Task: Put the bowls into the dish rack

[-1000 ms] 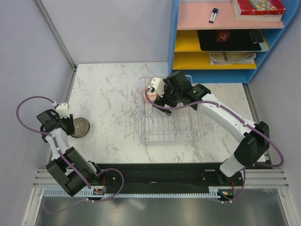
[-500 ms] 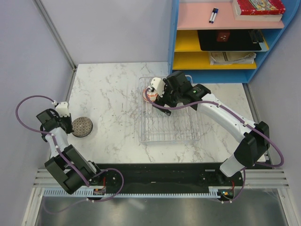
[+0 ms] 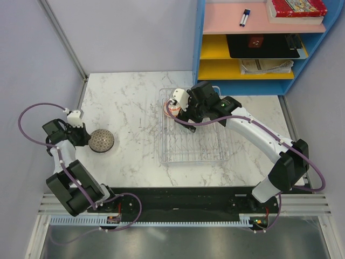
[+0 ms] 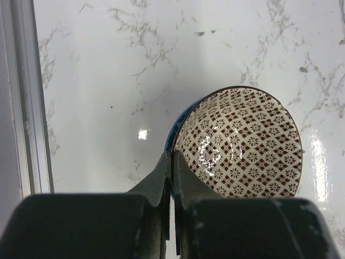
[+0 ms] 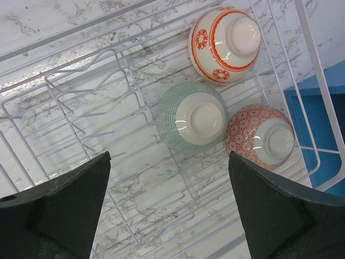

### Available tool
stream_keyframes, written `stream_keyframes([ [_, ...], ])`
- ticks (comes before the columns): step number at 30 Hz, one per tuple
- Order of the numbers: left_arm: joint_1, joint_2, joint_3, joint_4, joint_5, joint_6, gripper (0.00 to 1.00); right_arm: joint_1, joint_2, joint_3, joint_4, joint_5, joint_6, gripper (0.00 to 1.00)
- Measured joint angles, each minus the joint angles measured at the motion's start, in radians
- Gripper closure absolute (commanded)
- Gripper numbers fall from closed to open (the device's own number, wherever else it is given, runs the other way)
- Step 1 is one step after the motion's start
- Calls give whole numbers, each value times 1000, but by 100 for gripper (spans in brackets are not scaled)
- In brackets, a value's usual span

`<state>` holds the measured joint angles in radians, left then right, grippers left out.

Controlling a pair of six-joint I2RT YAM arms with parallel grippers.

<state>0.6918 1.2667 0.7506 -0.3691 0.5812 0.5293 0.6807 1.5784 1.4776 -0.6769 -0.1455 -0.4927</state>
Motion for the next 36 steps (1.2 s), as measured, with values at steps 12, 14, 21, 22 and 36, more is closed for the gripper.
stream_keyframes([
  [12,-158,97,92,3,57,0,98,0,0,0,9,1,3,2],
  [14,-157,101,92,5,53,0,98,0,0,0,10,1,3,2],
  [21,-157,89,90,5,26,0,98,0,0,0,11,1,3,2],
  [22,-157,79,89,5,15,0,98,0,0,0,11,2,4,2],
  [36,-135,-102,56,-28,-114,1,98,0,0,0,11,0,8,2],
])
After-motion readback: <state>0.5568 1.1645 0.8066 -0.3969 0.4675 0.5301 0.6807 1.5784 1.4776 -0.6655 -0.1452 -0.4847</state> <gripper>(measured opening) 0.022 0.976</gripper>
